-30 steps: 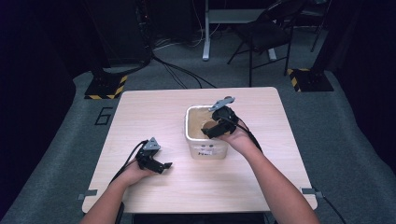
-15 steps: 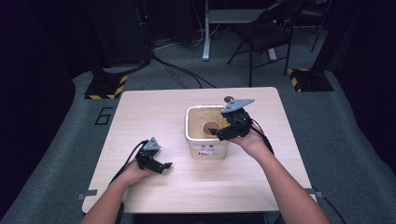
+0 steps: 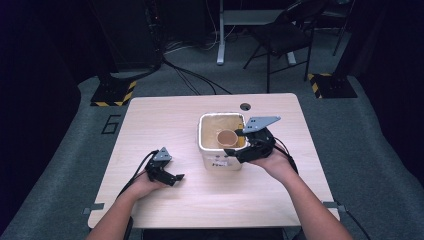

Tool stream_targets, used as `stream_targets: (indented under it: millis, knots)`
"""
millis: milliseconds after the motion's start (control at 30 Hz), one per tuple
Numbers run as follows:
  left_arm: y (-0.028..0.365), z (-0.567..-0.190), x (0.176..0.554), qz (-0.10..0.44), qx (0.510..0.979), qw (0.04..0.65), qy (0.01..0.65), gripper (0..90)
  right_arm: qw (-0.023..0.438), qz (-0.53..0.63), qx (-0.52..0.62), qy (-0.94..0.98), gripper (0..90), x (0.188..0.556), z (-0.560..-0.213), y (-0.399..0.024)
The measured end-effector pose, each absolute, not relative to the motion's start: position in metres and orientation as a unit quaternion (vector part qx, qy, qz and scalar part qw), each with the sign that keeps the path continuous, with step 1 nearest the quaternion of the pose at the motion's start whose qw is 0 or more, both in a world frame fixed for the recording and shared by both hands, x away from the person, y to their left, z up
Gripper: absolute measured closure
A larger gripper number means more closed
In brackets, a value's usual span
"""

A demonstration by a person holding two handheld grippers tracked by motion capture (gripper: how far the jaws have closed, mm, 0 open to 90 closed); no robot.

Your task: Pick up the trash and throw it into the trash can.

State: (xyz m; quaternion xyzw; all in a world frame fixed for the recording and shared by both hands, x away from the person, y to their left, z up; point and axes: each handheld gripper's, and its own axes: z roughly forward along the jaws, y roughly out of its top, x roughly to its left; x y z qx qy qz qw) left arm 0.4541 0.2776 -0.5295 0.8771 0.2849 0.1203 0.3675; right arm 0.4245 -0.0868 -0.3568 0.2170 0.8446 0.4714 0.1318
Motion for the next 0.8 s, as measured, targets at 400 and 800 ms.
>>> stream_targets:
  millis: [400, 800]
  knots:
    - [0.278, -0.529, 0.454, 0.12, 0.877, 0.367, 0.285, 1.7, 0.142, 0.461, 0.233, 0.844, 23.9, 0.415, -0.368, -0.109]
    - [0.278, -0.529, 0.454, 0.12, 0.877, 0.367, 0.285, 1.7, 0.142, 0.453, 0.241, 0.846, 25.2, 0.409, -0.386, -0.113]
